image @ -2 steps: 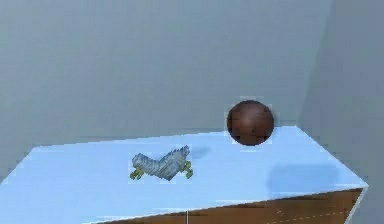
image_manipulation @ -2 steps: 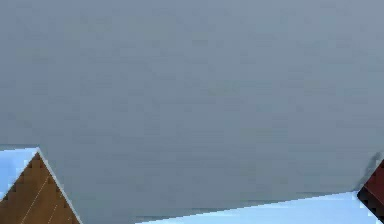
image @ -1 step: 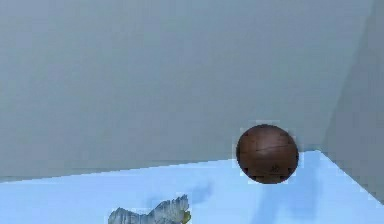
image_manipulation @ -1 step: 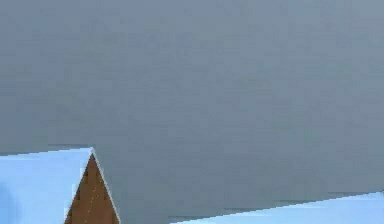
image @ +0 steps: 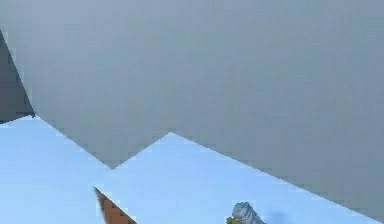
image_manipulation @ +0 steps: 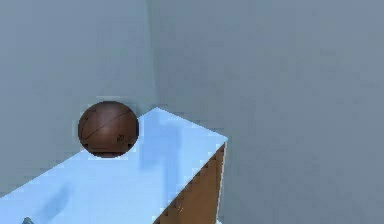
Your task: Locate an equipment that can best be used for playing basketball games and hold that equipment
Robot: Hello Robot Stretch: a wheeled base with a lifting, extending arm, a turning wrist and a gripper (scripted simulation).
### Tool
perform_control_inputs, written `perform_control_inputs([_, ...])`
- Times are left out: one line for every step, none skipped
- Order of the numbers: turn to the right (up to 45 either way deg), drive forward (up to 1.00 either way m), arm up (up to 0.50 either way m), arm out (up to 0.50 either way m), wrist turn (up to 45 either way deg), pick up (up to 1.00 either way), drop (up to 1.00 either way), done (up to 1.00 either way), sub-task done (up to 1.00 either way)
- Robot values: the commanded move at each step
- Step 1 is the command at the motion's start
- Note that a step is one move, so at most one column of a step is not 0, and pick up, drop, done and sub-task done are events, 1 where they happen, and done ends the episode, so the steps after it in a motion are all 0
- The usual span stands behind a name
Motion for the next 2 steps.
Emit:
perform_control_inputs([-18.0, 0.0, 0.0, 0.0, 0.0, 0.0, 0.0, 0.0, 0.0])
perform_control_inputs([0.0, 0.0, 0.5, 0.0, 0.0, 0.0, 0.0, 0.0, 0.0])
